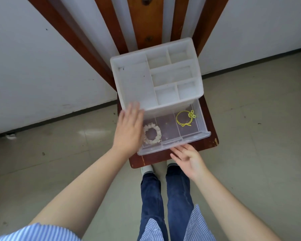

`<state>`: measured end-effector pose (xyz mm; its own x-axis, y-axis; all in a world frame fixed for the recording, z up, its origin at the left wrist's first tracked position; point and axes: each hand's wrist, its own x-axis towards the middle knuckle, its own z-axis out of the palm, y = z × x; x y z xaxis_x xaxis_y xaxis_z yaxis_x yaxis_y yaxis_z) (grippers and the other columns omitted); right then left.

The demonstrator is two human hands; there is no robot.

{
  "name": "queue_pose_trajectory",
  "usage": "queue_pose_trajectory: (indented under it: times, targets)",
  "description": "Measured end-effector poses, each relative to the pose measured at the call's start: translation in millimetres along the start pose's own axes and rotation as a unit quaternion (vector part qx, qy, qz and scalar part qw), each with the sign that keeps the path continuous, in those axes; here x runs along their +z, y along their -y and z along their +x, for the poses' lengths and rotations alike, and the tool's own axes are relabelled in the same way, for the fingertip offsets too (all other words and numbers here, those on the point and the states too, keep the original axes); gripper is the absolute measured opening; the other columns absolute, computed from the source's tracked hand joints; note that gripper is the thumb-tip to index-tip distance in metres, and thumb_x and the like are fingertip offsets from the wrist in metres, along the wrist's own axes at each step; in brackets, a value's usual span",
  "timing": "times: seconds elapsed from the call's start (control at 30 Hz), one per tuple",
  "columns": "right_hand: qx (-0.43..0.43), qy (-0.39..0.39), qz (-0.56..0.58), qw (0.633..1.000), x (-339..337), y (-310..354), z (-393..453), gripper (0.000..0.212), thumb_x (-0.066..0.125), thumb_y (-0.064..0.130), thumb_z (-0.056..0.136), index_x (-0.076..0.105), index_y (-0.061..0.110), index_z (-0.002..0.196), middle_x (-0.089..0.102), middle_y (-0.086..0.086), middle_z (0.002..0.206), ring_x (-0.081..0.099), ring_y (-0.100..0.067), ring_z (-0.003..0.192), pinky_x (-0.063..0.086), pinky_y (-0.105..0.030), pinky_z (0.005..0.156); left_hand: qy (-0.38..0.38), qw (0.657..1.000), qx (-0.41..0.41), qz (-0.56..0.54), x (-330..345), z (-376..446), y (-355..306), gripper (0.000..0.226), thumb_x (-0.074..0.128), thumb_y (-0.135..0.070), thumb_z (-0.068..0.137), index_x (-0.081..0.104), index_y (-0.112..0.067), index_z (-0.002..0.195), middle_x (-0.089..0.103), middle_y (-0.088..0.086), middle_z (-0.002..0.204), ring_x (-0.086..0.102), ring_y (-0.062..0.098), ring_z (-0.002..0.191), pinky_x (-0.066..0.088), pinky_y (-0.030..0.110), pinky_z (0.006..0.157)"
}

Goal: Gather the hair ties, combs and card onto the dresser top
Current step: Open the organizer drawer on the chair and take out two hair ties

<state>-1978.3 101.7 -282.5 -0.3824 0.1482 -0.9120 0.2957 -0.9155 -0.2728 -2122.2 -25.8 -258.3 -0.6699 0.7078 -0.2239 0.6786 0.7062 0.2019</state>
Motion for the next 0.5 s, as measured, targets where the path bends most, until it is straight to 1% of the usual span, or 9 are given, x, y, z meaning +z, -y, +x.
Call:
queue_pose_trajectory:
  times: [0.03,0.07,0.13,0.17,0.23,0.27,0.33,0.4,0.5]
  targets:
    - [0.015,-0.007,-0.105,0.994,1.1,4.7,-4.2,0.036,0.023,-0.016,0.089,0.051,0.007,0.083,0.057,-0.012,0.088,0.057,-0.026,0.090,0.046,-0.036,0.088,-0.005,0.999,0.048,-0.007,5.3,-7.5,-6.7,0.049,0.071,0.007,0.064,0.062,0.008,0.113,0.064,0.029,0.118,0.059,0.044,0.112,0.049,0.054,0.092]
    - [0.024,-0.018,-0.257,0.966,2.7,10.3,-8.6,0.029,0.032,-0.010,0.090,0.052,0.007,0.080,0.059,-0.010,0.082,0.060,-0.021,0.078,0.052,-0.028,0.074,0.015,0.997,0.080,-0.007,10.7,-14.9,-13.7,0.042,0.075,0.010,0.054,0.070,0.006,0.096,0.073,0.025,0.098,0.070,0.039,0.092,0.059,0.046,0.076]
    - [-0.018,-0.021,-0.526,0.850,6.5,21.5,-13.4,0.021,0.045,0.000,0.088,0.054,0.012,0.074,0.059,-0.001,0.069,0.059,-0.013,0.063,0.050,-0.019,0.055,0.078,0.993,0.089,-0.004,16.9,-20.8,-22.2,0.028,0.084,0.008,0.042,0.072,-0.001,0.065,0.072,0.014,0.063,0.069,0.028,0.056,0.056,0.026,0.046]
    - [-0.077,-0.025,-0.608,0.790,10.5,27.8,-13.7,0.018,0.049,0.003,0.086,0.055,0.014,0.074,0.058,0.002,0.068,0.058,-0.014,0.065,0.049,-0.022,0.057,0.104,0.992,0.070,-0.013,20.1,-18.6,-25.5,0.023,0.085,0.005,0.044,0.068,-0.002,0.060,0.069,0.012,0.057,0.066,0.027,0.052,0.052,0.024,0.041]
    - [-0.208,-0.051,-0.721,0.659,22.6,41.2,-8.6,0.009,0.053,0.008,0.085,0.061,0.010,0.089,0.061,-0.002,0.081,0.061,-0.023,0.082,0.050,-0.032,0.070,0.135,0.990,-0.001,-0.040,24.7,-8.2,-35.4,0.011,0.072,-0.005,0.072,0.067,0.000,0.080,0.071,0.016,0.079,0.066,0.032,0.077,0.053,0.033,0.057]
    - [-0.249,-0.065,-0.772,0.582,29.6,48.3,-2.7,0.015,0.054,0.010,0.086,0.060,0.006,0.099,0.063,-0.008,0.093,0.060,-0.028,0.092,0.050,-0.035,0.075,0.151,0.987,-0.042,-0.040,28.2,-1.9,-40.1,0.017,0.061,-0.012,0.084,0.064,-0.002,0.096,0.069,0.016,0.097,0.062,0.033,0.094,0.052,0.037,0.071]
    - [-0.261,-0.071,-0.850,0.452,42.8,62.2,13.4,0.023,0.054,0.006,0.088,0.056,0.002,0.110,0.060,-0.016,0.112,0.058,-0.032,0.103,0.051,-0.039,0.079,0.172,0.980,-0.096,-0.024,35.4,8.8,-47.1,0.028,0.052,-0.024,0.091,0.056,-0.006,0.112,0.062,0.013,0.117,0.053,0.031,0.111,0.048,0.038,0.085]
    - [-0.230,-0.074,-0.898,0.368,53.2,71.9,27.1,0.030,0.052,-0.006,0.084,0.054,0.000,0.113,0.058,-0.018,0.119,0.058,-0.033,0.108,0.052,-0.039,0.082,0.193,0.972,-0.132,-0.002,41.2,15.2,-50.1,0.035,0.053,-0.027,0.091,0.051,-0.006,0.119,0.059,0.013,0.122,0.052,0.030,0.113,0.048,0.037,0.087]
    - [-0.218,-0.042,-0.932,0.285,56.5,74.2,39.5,0.035,0.050,-0.014,0.080,0.056,-0.004,0.113,0.059,-0.019,0.120,0.058,-0.034,0.109,0.052,-0.039,0.083,0.194,0.970,-0.142,0.040,50.2,19.6,-50.9,0.038,0.053,-0.019,0.091,0.045,-0.003,0.124,0.057,0.014,0.124,0.053,0.029,0.114,0.048,0.035,0.088]
